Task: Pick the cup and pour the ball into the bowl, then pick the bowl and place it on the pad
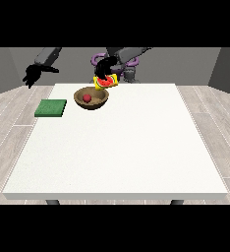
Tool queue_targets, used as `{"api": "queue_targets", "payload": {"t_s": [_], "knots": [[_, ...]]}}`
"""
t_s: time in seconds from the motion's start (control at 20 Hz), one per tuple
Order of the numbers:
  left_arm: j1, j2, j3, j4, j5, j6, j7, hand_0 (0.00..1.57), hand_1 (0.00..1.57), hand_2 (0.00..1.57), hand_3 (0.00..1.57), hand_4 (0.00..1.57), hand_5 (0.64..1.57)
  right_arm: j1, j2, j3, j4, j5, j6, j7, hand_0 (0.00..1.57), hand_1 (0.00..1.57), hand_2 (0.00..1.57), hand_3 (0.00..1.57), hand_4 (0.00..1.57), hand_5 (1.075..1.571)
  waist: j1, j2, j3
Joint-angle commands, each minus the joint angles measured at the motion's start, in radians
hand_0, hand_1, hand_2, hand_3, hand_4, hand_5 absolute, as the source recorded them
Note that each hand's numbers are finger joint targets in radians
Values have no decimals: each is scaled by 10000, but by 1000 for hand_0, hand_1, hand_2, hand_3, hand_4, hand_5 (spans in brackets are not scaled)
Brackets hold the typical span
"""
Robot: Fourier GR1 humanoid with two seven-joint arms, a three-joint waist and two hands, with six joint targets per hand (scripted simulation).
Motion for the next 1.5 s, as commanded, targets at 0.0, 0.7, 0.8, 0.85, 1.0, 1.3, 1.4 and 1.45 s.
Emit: {"api": "queue_targets", "payload": {"t_s": [0.0,0.7,0.8,0.85,1.0,1.3,1.4,1.45], "knots": [[-726,282,-568,61,-837,-1093,-548,970,970,1571,1571,1214,1419,47,-27,-34,289,32,-156,150,0,0,0,117,0,1518,267,-385,6],[74,206,2040,-1323,110,-327,-867,0,0,1571,1571,1324,1364,522,123,49,456,-160,437,115,0,0,0,0,460,1556,602,3,-31],[422,504,2898,-2130,867,368,-874,148,148,1571,1571,1005,1545,871,-49,-346,700,-431,377,-21,0,0,0,0,460,1556,1212,-221,-35],[551,752,3477,-2078,1299,712,-955,364,364,1571,1571,993,1555,636,21,-274,560,-436,204,408,0,0,0,0,460,1556,1212,-317,-58],[1170,1375,4759,-2584,2914,1151,-1845,278,278,1571,1571,1002,1571,954,193,-259,583,-430,101,378,0,0,0,0,474,1558,1774,-287,-61],[1963,459,6636,-2716,6441,1606,-3298,1244,1244,1571,1243,907,1546,167,523,-246,-2,-558,-375,516,0,0,0,0,225,1565,1606,1007,-86],[2492,392,6982,-2761,7447,1644,-4224,1173,1173,1243,1069,803,1527,478,974,-72,-128,-506,-388,351,0,0,0,0,268,1566,1487,1149,-71],[2249,619,7308,-2743,7931,1404,-4697,1081,1081,1089,905,821,1549,414,1248,-69,-230,-515,-519,-11,0,0,0,0,305,1569,1458,1649,-55]]}}
